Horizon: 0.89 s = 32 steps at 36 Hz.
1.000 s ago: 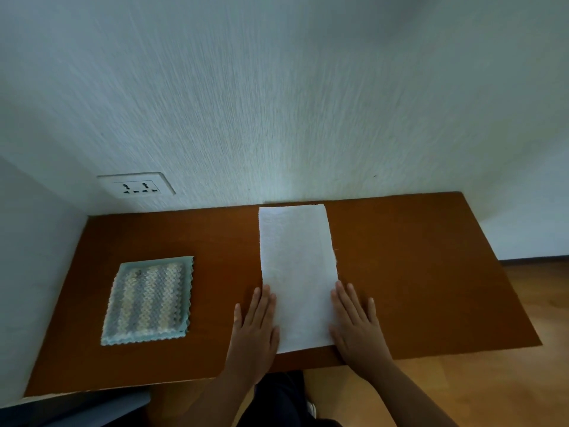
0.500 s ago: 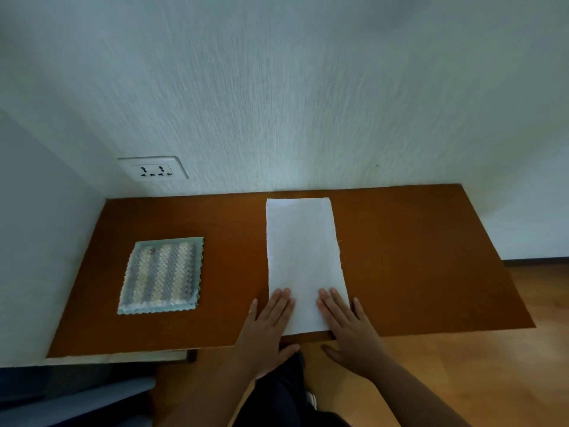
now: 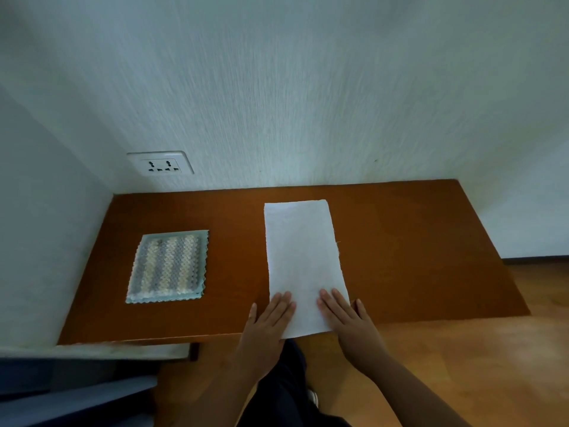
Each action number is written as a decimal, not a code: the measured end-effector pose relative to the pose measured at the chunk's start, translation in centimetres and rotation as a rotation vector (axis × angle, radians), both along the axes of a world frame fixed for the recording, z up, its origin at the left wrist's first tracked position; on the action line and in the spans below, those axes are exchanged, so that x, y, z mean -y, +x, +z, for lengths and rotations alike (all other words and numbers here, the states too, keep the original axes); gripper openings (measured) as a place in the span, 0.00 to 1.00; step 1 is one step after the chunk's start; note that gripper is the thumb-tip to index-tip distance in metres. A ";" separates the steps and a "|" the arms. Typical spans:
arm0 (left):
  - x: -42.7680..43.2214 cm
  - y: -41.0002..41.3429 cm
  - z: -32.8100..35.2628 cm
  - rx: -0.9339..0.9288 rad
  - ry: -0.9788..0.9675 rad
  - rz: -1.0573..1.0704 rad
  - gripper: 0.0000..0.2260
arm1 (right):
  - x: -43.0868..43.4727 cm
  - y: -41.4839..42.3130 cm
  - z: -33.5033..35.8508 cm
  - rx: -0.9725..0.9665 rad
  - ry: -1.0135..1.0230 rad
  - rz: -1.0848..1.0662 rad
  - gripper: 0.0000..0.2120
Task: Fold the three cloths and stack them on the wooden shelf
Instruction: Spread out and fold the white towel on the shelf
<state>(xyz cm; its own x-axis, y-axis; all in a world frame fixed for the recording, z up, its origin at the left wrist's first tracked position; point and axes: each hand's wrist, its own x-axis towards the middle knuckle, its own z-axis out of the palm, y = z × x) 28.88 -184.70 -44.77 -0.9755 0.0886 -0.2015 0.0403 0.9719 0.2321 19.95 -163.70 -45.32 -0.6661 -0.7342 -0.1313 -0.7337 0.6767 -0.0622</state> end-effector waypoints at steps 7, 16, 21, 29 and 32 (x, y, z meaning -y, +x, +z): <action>0.1 -0.1 0.4 -0.017 0.036 -0.013 0.29 | -0.2 0.0 0.6 0.030 0.022 0.000 0.62; 0.0 -0.2 1.9 -0.027 0.269 0.138 0.20 | -0.1 -0.1 3.2 0.176 -0.112 0.007 0.33; -0.1 -1.2 3.6 -0.081 0.369 0.246 0.17 | 0.6 -1.0 5.4 0.391 -0.196 -0.168 0.20; 0.6 -2.6 6.6 -0.057 0.551 0.369 0.13 | 1.4 -3.1 9.0 0.612 -0.125 -0.188 0.15; 1.0 -2.8 6.8 -0.012 0.597 0.392 0.11 | 1.5 -3.7 9.7 0.680 -0.072 -0.165 0.10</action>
